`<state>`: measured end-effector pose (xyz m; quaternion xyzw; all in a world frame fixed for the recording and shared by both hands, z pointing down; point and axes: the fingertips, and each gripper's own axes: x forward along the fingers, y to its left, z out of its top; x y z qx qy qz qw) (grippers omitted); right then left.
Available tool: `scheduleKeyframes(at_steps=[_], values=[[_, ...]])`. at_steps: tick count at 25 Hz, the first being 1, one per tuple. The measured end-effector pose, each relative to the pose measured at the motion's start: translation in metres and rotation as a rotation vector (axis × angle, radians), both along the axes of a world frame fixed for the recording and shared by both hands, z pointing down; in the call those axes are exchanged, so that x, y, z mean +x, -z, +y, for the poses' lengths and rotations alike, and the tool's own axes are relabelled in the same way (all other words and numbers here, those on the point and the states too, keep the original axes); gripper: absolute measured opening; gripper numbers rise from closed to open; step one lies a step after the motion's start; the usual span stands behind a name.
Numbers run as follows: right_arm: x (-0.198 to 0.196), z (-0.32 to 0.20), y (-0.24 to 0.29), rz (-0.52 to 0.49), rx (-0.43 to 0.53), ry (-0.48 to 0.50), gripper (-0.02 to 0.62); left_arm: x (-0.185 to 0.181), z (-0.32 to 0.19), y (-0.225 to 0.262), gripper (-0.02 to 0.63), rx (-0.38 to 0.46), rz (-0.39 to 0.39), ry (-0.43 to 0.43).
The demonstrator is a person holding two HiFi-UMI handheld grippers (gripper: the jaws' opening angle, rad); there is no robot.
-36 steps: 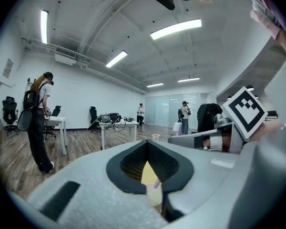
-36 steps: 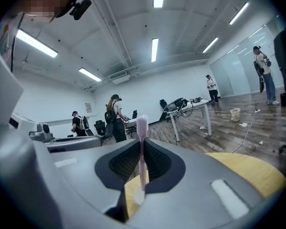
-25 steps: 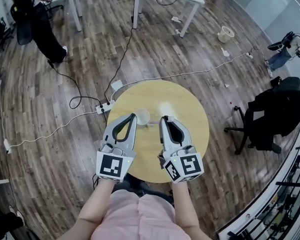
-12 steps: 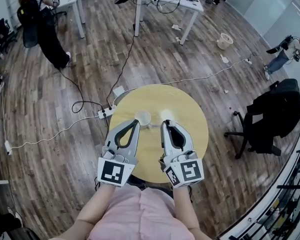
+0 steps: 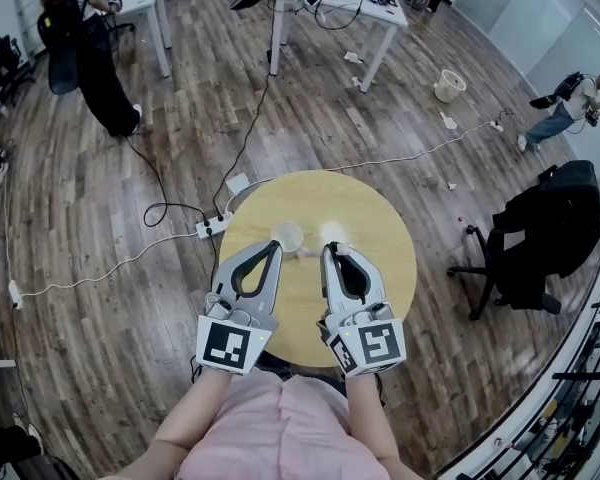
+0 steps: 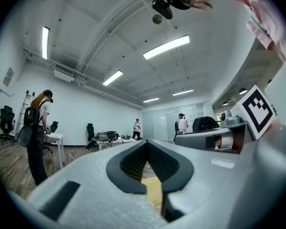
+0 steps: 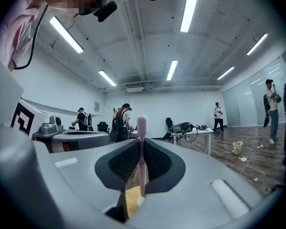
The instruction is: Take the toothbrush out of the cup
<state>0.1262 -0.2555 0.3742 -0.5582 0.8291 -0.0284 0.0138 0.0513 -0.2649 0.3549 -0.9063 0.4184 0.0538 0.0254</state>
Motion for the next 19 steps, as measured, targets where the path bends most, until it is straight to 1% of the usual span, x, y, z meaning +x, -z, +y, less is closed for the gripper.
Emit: scheduleKeyframes(at_steps=[19], values=[[-0.0014,-0.0001,0.0014,0.022,0.008,-0.003,0.032,-0.0048,0.0008,0.0026,-0.003,-0.008,0.019,0.010]])
